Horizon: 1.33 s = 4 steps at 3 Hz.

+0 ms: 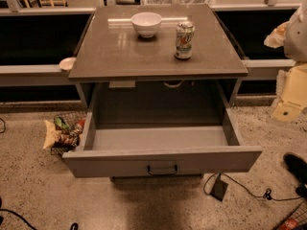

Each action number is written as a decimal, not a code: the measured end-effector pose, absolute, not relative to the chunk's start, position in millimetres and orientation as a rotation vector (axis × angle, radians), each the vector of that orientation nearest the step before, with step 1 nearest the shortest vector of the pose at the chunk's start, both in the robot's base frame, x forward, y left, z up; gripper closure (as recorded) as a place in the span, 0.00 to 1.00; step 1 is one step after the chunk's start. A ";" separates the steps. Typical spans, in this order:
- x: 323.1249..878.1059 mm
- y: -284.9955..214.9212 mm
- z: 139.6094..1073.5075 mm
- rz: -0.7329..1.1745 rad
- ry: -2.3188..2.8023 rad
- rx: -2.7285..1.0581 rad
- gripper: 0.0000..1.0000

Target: Close top drawer

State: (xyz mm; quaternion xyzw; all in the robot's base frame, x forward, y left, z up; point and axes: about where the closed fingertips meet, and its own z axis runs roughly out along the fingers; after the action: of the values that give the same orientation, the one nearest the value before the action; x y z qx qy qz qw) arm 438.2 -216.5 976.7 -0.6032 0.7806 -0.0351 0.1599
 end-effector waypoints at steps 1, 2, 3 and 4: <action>440.1 -212.7 966.4 -0.059 2.224 -1.721 0.00; 440.1 -212.7 966.4 -0.059 2.224 -1.721 0.00; 440.1 -207.7 957.2 -0.051 2.199 -1.758 0.00; 435.8 -187.5 915.1 0.016 2.147 -1.877 0.00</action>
Offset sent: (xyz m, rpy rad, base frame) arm 0.0041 0.0067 -0.0282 0.0579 0.0473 0.0145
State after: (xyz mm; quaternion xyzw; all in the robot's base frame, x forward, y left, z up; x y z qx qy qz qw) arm 435.8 -187.5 915.1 -0.6513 0.7449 0.0056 0.1445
